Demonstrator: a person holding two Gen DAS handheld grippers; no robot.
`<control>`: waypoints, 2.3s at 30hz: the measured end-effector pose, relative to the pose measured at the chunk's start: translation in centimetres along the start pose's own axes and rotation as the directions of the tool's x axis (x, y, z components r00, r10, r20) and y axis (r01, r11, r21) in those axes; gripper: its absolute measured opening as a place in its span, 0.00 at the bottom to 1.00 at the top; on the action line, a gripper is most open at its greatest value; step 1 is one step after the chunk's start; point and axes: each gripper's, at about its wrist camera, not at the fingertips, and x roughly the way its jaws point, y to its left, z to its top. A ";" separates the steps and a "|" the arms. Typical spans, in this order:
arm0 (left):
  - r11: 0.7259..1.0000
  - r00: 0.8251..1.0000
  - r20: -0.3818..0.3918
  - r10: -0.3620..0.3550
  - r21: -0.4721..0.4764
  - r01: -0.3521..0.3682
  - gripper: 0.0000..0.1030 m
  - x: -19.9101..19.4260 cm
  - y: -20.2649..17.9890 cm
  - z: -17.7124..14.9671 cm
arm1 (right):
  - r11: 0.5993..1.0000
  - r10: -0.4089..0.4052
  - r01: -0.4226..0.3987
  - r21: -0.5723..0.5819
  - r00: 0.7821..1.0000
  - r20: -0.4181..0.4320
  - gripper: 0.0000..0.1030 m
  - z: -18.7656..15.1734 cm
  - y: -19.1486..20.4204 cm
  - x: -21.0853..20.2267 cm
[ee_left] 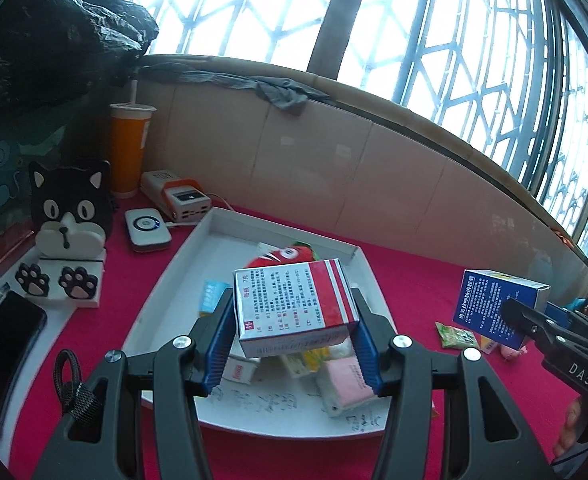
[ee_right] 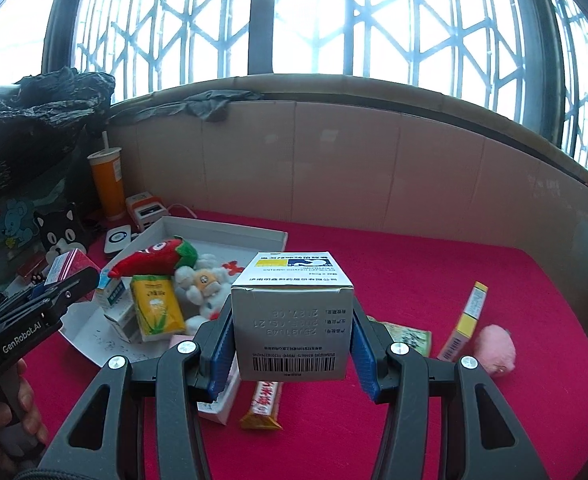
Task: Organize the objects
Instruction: 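Carry the red-and-white box with the left tool while the right tool carries the omeprazole box toward the tray, then open the left tool over the tray while the right tool releases the omeprazole box into it, then move the left tool to the green cracker pack while the right tool approaches the pink plush pig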
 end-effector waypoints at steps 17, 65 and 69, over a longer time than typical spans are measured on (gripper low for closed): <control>0.998 0.999 -0.015 0.043 0.051 -0.042 0.51 2.1 0.8 3.3 | 0.997 0.076 -0.076 -0.015 0.997 -0.032 0.53 3.6 3.1 3.8; 0.975 0.988 -0.105 -0.112 0.181 0.129 0.93 4.6 -9.3 3.5 | 0.969 0.044 -0.033 0.244 0.998 -0.037 0.95 1.7 -8.4 5.3; 0.963 0.974 -0.189 -0.128 0.211 0.168 0.93 5.9 -11.8 1.0 | 0.942 -0.030 0.050 0.332 0.997 -0.064 0.95 -0.7 -13.8 3.6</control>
